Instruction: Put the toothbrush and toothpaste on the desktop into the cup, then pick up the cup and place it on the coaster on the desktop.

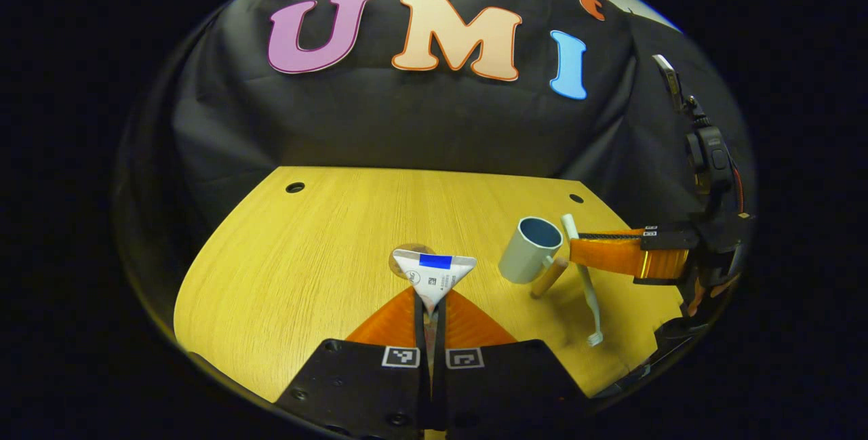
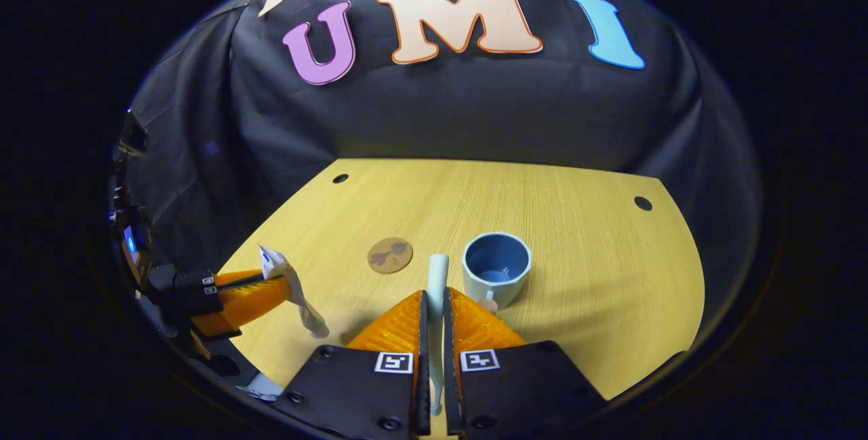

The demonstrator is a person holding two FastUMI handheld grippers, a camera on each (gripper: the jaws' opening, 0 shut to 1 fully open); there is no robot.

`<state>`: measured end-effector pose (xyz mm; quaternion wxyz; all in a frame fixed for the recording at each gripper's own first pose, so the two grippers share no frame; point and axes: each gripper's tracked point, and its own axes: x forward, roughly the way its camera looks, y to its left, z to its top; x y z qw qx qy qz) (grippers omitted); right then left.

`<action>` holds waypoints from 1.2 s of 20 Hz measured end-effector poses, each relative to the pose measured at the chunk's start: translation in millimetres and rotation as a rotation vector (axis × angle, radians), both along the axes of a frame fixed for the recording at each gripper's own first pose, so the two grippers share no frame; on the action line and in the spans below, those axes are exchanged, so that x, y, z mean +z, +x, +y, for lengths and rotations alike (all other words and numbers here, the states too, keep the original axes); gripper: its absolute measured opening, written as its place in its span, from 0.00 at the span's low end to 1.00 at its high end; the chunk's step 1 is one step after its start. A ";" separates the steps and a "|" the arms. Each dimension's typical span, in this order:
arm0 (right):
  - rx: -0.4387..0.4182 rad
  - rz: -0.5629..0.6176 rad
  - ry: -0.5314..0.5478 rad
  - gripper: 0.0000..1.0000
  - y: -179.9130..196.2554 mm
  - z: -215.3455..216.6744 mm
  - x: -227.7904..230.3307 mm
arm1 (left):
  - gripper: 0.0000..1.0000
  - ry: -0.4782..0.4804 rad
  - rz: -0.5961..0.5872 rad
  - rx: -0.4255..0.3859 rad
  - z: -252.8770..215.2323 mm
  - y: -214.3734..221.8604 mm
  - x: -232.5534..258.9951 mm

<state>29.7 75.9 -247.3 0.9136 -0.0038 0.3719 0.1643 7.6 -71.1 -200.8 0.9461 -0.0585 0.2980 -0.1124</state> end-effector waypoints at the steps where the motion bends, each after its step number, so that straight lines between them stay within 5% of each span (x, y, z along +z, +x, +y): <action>1: -0.004 -0.022 0.010 0.11 8.2 0.0 7.6 | 0.00 -0.008 -0.007 0.002 -1.3 2.4 4.2; 12: -0.131 -0.324 0.221 0.11 119.5 -13.6 72.8 | 0.00 -0.025 -0.020 0.021 -14.3 3.4 39.5; 18: -0.148 -0.404 0.169 0.11 153.6 -21.1 55.9 | 0.00 -0.024 -0.010 0.040 -18.6 1.9 42.6; 24: -0.166 -0.389 0.099 0.12 149.7 -27.2 19.8 | 0.00 -0.016 -0.025 0.044 -20.4 7.9 52.3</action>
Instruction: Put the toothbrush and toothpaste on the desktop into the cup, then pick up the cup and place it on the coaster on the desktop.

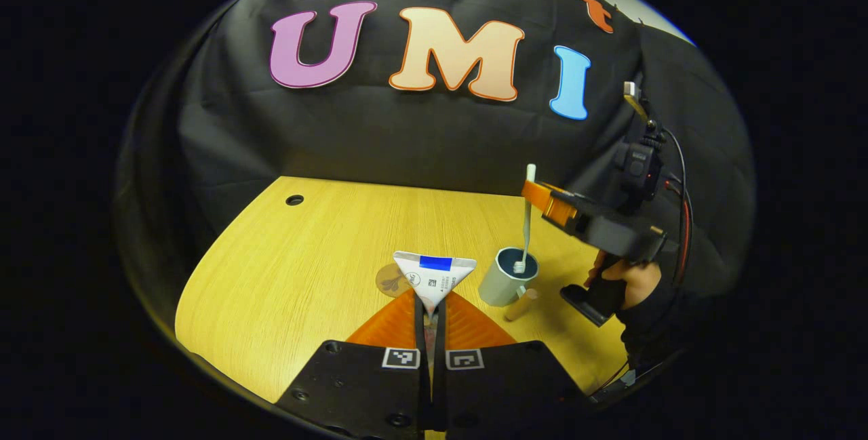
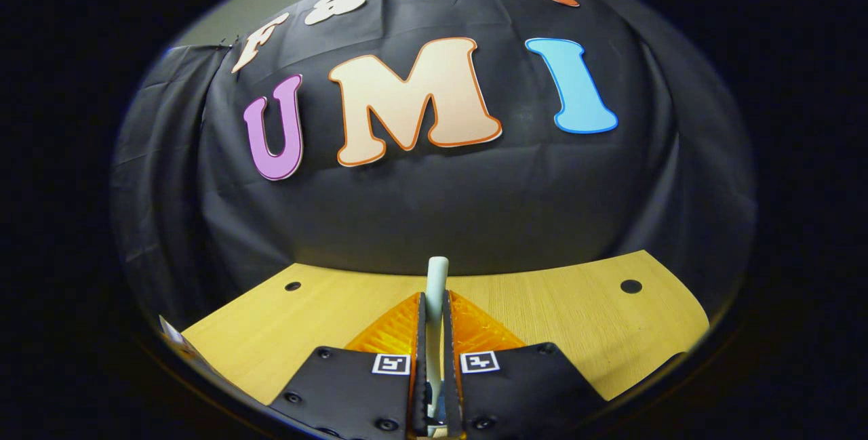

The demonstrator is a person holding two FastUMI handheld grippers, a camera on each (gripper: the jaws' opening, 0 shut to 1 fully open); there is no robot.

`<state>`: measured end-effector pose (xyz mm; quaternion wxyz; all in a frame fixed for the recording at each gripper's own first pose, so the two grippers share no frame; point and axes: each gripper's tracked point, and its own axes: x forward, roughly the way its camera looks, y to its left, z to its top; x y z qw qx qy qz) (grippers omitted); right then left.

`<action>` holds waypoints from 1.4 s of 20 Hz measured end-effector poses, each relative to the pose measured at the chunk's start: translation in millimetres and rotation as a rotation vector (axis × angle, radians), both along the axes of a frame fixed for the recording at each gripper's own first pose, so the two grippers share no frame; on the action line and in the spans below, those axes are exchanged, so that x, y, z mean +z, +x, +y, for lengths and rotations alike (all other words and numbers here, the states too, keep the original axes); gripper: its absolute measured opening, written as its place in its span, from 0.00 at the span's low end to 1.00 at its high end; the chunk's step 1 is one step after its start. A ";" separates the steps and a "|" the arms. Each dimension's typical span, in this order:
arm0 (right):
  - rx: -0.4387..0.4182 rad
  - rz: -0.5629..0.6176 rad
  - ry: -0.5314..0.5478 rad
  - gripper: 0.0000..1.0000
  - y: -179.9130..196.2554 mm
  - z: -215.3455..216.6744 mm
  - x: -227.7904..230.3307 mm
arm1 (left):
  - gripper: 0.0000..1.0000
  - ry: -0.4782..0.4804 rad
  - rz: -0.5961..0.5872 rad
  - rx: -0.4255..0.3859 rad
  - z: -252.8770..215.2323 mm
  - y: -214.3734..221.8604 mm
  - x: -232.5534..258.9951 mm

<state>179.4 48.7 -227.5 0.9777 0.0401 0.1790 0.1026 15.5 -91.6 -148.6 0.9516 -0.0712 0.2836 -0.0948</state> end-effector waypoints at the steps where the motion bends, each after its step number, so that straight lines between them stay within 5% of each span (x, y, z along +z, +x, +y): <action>1: 0.002 0.015 -0.007 0.13 -3.6 -0.6 -5.8 | 0.00 0.000 -0.006 -0.002 -0.5 1.6 2.8; 4: -0.002 0.039 -0.025 0.27 -16.6 -5.5 -13.9 | 0.00 -0.008 -0.011 -0.013 -5.5 6.7 6.3; 7: 0.006 0.043 -0.015 0.80 -30.9 -11.6 -10.7 | 0.00 -0.024 -0.021 -0.029 -14.4 14.6 9.4; 9: 0.002 0.034 -0.037 1.00 -44.0 -22.0 -8.5 | 0.00 -0.041 -0.035 -0.047 -22.9 21.6 15.3; 28: -0.167 0.087 -0.121 0.96 -126.7 -163.2 -2.5 | 0.00 -0.191 -0.103 -0.210 -149.0 115.8 19.3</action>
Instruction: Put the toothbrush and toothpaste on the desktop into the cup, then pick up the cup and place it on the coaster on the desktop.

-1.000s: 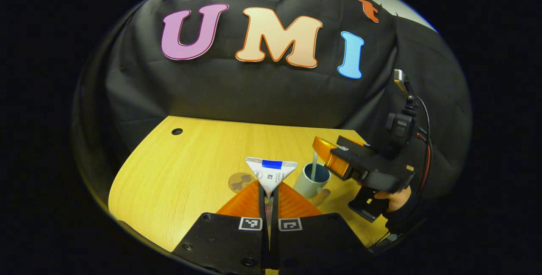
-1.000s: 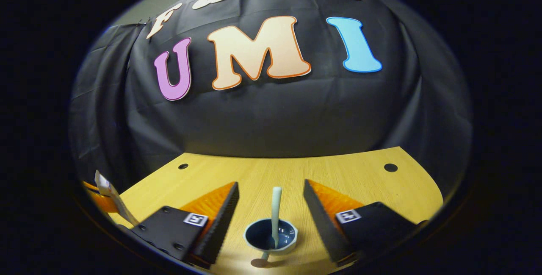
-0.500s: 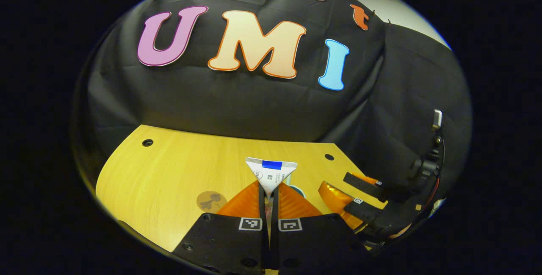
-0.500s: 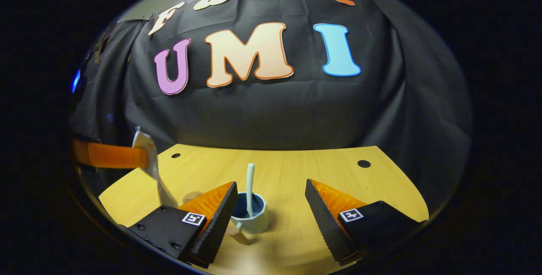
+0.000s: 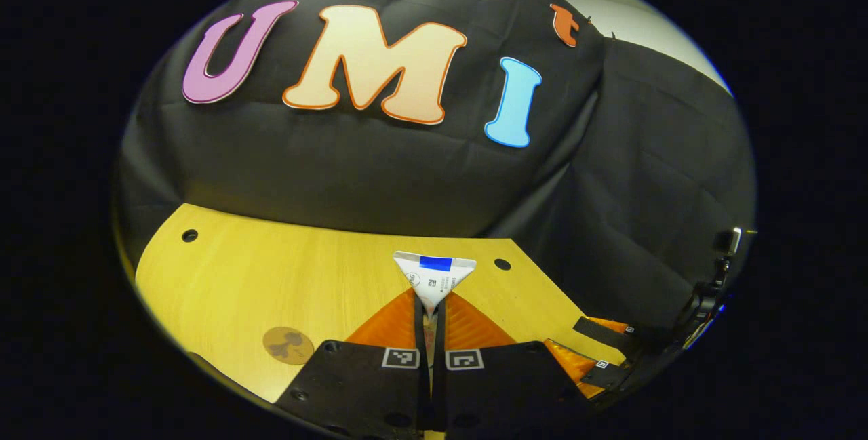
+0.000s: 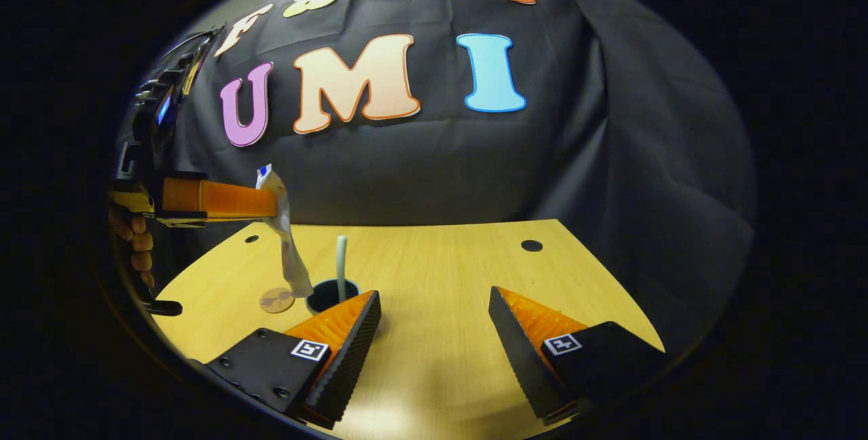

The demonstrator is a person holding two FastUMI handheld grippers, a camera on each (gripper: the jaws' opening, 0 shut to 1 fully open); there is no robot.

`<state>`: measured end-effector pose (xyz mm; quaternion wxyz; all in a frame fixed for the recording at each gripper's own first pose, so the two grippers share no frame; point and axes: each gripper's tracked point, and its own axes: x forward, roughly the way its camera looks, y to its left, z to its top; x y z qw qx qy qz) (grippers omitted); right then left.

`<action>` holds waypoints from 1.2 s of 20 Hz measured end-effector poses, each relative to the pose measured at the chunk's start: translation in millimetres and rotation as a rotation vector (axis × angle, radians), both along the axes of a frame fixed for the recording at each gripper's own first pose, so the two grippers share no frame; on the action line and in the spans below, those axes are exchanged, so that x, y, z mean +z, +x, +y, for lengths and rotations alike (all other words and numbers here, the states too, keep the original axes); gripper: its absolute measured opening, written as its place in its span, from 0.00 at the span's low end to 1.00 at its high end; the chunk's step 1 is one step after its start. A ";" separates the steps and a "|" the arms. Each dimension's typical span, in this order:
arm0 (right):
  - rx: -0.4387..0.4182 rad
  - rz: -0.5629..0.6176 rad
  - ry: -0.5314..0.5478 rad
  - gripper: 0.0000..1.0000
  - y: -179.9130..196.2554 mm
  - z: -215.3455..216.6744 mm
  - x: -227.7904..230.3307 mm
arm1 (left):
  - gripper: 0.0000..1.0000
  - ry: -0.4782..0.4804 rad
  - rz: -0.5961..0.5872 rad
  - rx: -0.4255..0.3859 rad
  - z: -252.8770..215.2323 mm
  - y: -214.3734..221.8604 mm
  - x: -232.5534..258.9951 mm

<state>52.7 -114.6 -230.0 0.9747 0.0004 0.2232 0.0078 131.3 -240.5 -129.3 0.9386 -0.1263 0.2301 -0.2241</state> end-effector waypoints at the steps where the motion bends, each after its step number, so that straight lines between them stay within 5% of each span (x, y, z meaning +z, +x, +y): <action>1: -0.005 0.000 -0.005 0.99 -1.1 -5.3 -0.3 | 0.00 0.006 0.016 0.000 -4.0 1.5 -7.1; 7: -0.006 0.014 -0.011 0.99 -2.8 -21.2 -1.2 | 0.00 0.068 0.055 0.043 -13.8 6.4 -40.4; 11: 0.021 0.021 0.001 0.99 2.7 -17.0 -1.6 | 0.11 0.061 0.092 0.055 -19.8 -9.4 -55.3; 16: 0.086 0.057 0.037 0.99 7.0 4.7 -1.4 | 0.96 0.082 0.023 0.142 3.0 -16.9 -41.3; 24: 0.217 0.326 0.169 0.99 6.2 79.9 -17.9 | 0.95 0.215 -0.073 0.306 104.2 -44.4 -28.5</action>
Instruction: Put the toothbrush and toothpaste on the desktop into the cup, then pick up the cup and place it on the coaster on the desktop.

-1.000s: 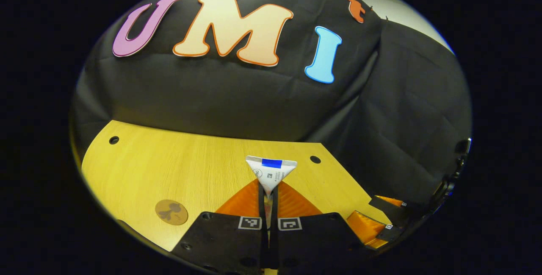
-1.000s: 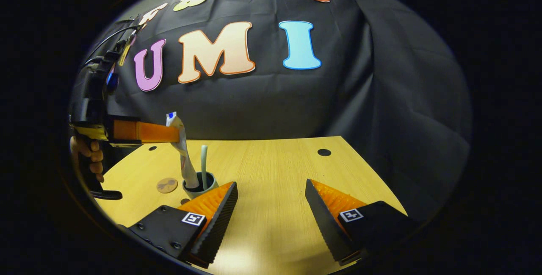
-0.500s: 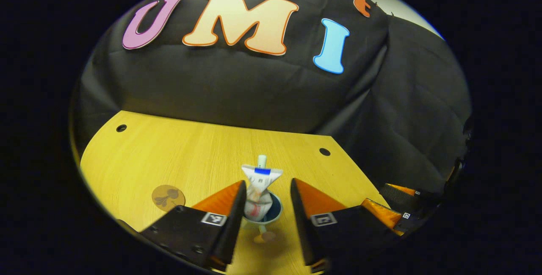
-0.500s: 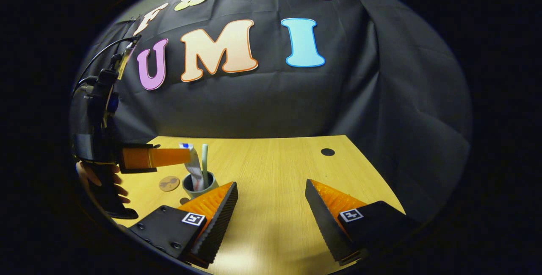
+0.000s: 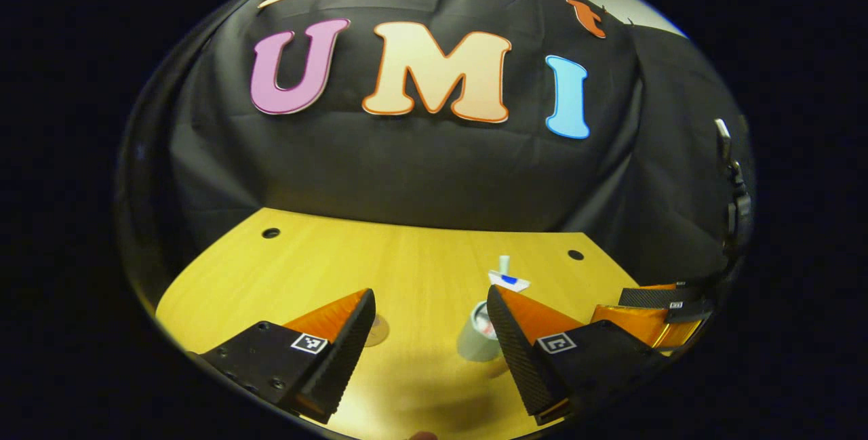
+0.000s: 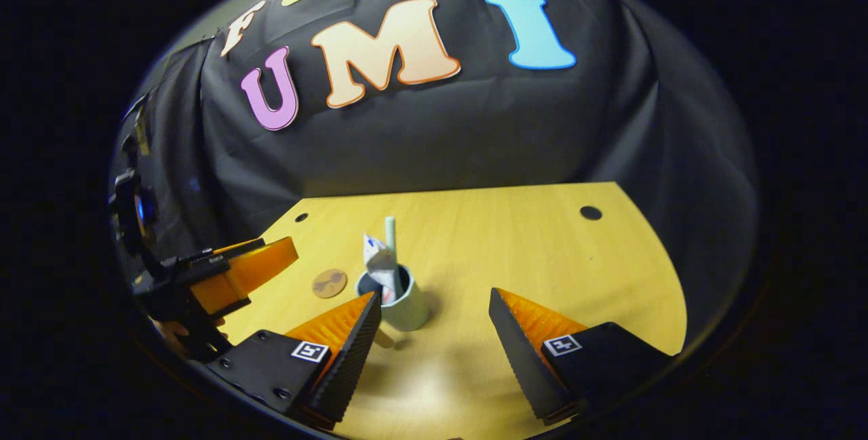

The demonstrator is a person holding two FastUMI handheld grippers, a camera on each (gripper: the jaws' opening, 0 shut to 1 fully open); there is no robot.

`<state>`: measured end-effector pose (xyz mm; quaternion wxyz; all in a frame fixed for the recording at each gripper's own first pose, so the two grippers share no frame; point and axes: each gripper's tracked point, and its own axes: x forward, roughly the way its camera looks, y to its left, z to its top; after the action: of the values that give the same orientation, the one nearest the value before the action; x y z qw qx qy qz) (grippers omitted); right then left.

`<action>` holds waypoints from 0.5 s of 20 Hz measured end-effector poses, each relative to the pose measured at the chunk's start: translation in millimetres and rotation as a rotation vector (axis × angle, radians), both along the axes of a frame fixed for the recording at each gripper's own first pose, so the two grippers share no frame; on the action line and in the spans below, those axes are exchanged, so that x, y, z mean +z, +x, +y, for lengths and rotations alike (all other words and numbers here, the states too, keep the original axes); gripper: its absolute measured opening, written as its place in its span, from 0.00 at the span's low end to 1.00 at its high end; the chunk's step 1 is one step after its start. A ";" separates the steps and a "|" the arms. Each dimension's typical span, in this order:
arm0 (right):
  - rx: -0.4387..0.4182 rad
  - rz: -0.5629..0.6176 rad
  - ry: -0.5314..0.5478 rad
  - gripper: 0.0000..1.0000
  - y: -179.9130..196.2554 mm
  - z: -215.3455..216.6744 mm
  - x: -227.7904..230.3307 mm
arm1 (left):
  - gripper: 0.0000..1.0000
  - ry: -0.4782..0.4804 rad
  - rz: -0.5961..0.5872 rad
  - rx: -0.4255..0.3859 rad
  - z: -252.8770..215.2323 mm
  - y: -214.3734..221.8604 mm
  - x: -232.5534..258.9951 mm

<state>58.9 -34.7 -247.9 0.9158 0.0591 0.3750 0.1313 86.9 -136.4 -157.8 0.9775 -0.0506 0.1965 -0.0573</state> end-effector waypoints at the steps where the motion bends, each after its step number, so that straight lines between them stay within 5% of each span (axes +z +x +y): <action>1: 0.013 0.061 0.003 0.99 -4.8 8.3 -6.8 | 0.95 0.021 0.002 0.010 12.8 -3.4 -1.4; 10: 0.054 0.408 -0.029 0.99 -11.3 59.6 -63.2 | 0.95 0.081 -0.021 0.100 113.5 -28.8 -2.4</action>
<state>47.5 24.9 -311.1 0.8178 0.0613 0.5559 0.1355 58.1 -22.9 -160.3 0.9824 -0.0201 0.1855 -0.0007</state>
